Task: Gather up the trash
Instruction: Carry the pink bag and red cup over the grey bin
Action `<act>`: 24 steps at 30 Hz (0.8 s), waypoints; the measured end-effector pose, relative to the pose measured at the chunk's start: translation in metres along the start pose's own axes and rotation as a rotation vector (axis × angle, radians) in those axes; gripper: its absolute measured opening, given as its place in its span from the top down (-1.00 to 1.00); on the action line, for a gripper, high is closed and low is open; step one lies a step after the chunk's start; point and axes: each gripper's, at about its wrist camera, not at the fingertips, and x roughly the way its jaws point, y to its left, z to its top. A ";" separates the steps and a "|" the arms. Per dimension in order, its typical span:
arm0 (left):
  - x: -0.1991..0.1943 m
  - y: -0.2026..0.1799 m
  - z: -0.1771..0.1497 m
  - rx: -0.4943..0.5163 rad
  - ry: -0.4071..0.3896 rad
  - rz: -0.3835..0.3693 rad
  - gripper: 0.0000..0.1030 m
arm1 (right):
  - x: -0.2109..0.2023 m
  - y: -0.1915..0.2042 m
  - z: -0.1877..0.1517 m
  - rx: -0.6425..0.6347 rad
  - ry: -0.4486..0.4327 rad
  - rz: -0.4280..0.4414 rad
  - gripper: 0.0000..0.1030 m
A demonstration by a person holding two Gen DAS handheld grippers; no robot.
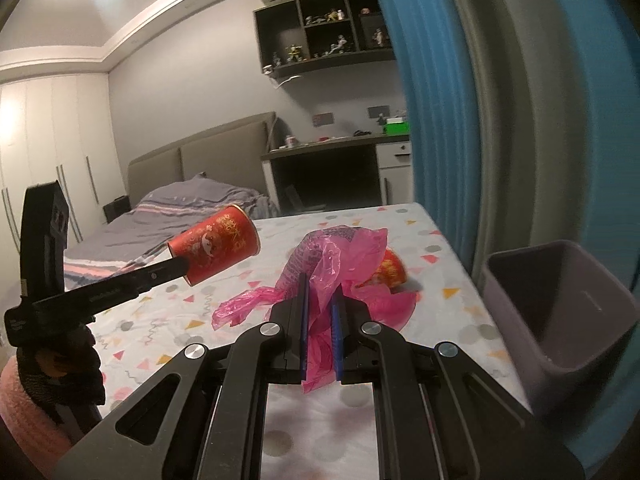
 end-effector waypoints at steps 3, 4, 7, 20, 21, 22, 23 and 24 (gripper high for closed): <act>0.012 -0.021 0.002 0.021 0.006 -0.037 0.97 | -0.006 -0.017 0.002 0.014 -0.011 -0.038 0.80; 0.017 -0.030 0.003 0.031 0.007 -0.050 0.97 | -0.008 -0.023 0.003 0.021 -0.016 -0.053 0.80; 0.033 -0.052 0.006 0.045 0.016 -0.094 0.97 | -0.013 -0.043 0.005 0.033 -0.032 -0.101 0.80; 0.128 -0.164 0.005 0.120 0.082 -0.296 0.97 | -0.029 -0.149 0.004 0.108 -0.060 -0.355 0.80; 0.135 -0.170 0.005 0.125 0.088 -0.304 0.97 | -0.029 -0.158 0.003 0.114 -0.059 -0.374 0.80; 0.144 -0.177 0.003 0.131 0.099 -0.313 0.97 | -0.029 -0.164 0.003 0.118 -0.058 -0.382 0.80; 0.152 -0.184 0.001 0.137 0.109 -0.322 0.97 | -0.029 -0.171 0.002 0.123 -0.056 -0.394 0.80; 0.157 -0.189 -0.002 0.140 0.115 -0.328 0.97 | -0.028 -0.175 0.002 0.126 -0.055 -0.399 0.80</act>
